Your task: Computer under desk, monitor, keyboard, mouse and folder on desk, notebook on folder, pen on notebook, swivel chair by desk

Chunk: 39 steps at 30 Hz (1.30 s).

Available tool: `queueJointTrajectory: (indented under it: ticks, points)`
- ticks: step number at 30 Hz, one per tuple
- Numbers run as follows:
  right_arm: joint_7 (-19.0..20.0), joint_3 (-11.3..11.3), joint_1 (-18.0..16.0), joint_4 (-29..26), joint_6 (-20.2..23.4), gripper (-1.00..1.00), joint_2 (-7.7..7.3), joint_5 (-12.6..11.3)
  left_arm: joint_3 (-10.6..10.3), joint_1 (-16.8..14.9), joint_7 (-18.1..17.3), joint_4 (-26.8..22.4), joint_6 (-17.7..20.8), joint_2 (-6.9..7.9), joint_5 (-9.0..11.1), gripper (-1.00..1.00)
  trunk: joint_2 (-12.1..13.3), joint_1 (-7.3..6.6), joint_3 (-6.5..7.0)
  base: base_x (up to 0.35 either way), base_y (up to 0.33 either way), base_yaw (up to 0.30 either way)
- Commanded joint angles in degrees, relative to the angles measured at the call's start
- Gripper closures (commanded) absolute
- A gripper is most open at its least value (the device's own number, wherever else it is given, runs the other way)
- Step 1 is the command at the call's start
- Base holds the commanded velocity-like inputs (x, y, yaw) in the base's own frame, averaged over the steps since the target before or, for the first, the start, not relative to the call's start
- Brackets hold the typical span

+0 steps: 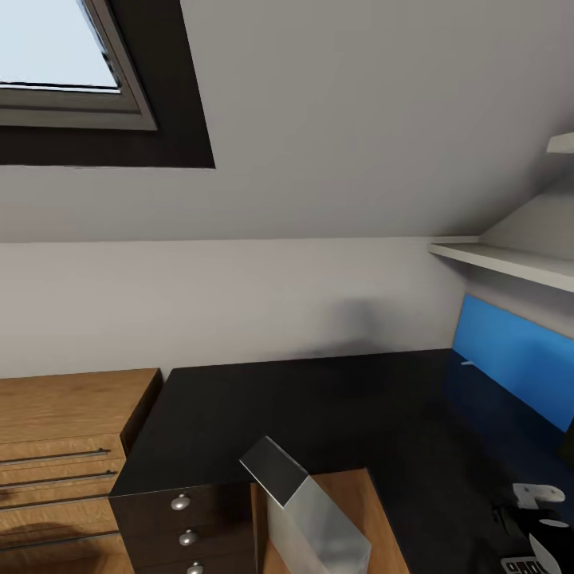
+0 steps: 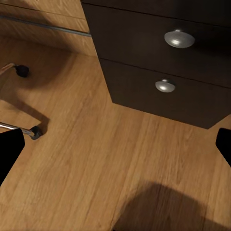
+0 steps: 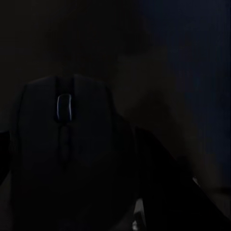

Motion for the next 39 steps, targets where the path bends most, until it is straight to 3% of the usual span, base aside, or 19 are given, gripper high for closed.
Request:
queueJointTrajectory:
  ticks: [1, 6, 33, 39]
  points:
    - [-0.2, -0.3, 0.0, 0.1, -0.1, 1.00, 0.01, -0.1, -0.5, -0.1, 0.4, 0.0, -0.4, 0.11, 0.6, -1.00, -0.1, 0.02, -0.10, 0.000, 0.000, 0.000]
    - [-0.3, -0.3, 0.0, 0.1, -0.2, 1.00, 0.01, -0.1, -0.4, -0.1, 0.4, -0.1, -0.3, 0.14, 0.8, -1.00, -0.1, 0.02, -0.10, 0.000, 0.000, 0.000]
    - [-0.4, -0.2, 0.0, 0.1, -0.3, 1.00, 0.19, -0.1, -0.4, -0.1, 0.6, -0.1, -0.2, -0.21, 0.8, -1.00, -10.9, 5.95, -4.95, 0.000, 0.000, 0.000]
    - [-0.4, -0.2, 0.0, 0.1, -0.3, 1.00, 0.19, -0.1, -0.4, -0.1, 0.5, -0.1, -0.3, -0.21, 0.8, -1.00, -10.9, 5.95, -4.95, 0.000, 0.000, 0.000]
